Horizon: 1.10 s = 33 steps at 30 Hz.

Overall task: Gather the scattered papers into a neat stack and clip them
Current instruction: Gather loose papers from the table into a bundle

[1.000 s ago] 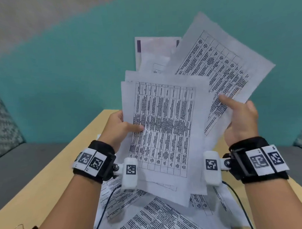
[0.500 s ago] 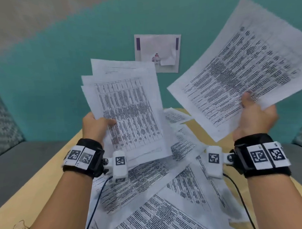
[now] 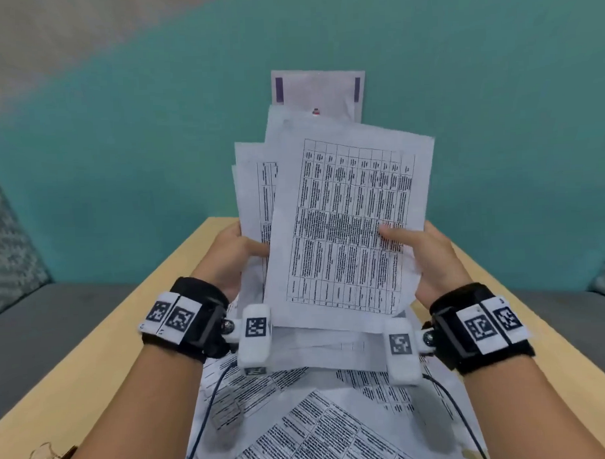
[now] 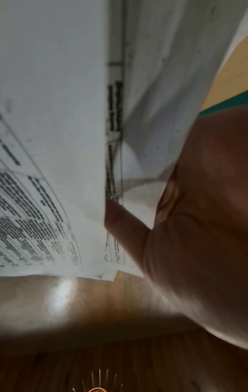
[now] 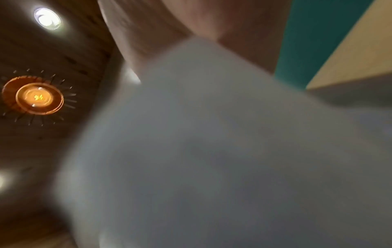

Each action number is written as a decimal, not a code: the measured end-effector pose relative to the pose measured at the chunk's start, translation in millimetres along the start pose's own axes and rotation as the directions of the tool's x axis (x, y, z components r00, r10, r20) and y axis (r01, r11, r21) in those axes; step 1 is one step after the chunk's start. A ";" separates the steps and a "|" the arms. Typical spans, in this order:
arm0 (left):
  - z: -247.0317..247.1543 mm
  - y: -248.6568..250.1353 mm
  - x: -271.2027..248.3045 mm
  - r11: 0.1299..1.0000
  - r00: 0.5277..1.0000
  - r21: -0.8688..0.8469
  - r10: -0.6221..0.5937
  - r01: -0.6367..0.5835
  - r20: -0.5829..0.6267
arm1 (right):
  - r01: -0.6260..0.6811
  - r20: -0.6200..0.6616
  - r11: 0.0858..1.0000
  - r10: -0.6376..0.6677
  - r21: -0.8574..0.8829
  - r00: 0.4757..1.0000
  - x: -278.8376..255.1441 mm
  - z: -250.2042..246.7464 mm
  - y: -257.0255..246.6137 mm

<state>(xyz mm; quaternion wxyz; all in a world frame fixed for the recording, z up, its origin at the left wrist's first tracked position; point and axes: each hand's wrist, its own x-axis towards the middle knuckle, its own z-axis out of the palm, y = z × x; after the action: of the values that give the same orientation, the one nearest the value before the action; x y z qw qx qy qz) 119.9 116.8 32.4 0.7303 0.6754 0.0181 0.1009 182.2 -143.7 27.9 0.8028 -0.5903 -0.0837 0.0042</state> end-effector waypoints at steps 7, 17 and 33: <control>2.7 0.2 -0.7 0.988 0.998 -0.156 0.013 -0.022 -0.057 | -0.053 0.056 0.999 0.054 -0.012 0.997 -0.5 -4.4 -1.5; 11.6 0.0 5.3 0.982 0.950 0.073 0.190 -0.177 -0.248 | 0.310 -0.107 0.934 -0.331 -0.180 0.937 -6.2 22.0 10.9; 12.8 0.1 5.7 0.981 0.899 -0.054 0.150 -0.189 -0.412 | 0.099 -0.079 0.968 -0.120 -0.232 0.990 -1.5 13.5 20.8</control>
<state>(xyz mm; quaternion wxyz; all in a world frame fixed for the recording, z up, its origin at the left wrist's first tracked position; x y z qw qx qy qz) 127.5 105.2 34.2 0.7293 0.6044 0.1055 0.3028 180.8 -124.8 11.9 0.7320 -0.6722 -0.0791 -0.0771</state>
